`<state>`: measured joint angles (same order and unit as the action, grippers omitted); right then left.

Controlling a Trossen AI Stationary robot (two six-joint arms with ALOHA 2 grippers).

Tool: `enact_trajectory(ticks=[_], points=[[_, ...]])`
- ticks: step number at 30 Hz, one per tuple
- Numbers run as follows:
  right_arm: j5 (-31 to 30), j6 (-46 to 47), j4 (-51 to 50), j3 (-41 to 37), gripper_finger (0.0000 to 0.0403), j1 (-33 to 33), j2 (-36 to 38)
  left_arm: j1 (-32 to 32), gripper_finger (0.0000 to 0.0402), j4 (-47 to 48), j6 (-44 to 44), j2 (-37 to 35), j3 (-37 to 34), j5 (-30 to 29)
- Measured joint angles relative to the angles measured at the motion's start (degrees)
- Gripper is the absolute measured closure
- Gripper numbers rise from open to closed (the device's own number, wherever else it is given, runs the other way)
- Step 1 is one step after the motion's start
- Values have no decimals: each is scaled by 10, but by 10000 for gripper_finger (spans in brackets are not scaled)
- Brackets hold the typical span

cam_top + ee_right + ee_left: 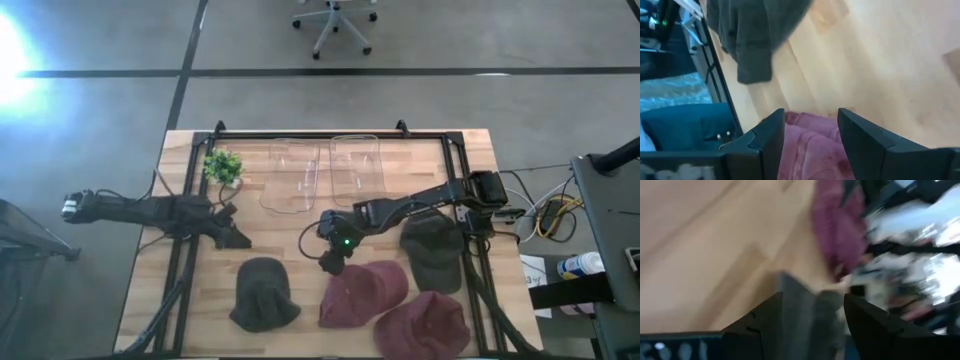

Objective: Pick & Place hat
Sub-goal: Put the black cap into the left transparent bin

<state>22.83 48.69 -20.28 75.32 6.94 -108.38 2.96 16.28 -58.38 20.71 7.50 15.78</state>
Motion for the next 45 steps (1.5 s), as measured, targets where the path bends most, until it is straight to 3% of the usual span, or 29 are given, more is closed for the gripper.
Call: enact_trajectory(ticks=[4,10,20,28,35,45], points=[[1,1,-1,0,227,11,0,0,200,27,62,58,14,4],[1,7,-1,0,227,17,0,0,200,-2,97,131,15,50],[-3,9,-1,0,229,18,0,0,200,-68,172,244,15,52],[-1,13,-1,4,229,24,0,0,200,-179,176,315,15,99],[-3,19,10,21,229,37,-1,5,200,-210,170,361,15,164],[-38,33,33,21,229,37,-1,33,204,-316,150,413,15,168]])
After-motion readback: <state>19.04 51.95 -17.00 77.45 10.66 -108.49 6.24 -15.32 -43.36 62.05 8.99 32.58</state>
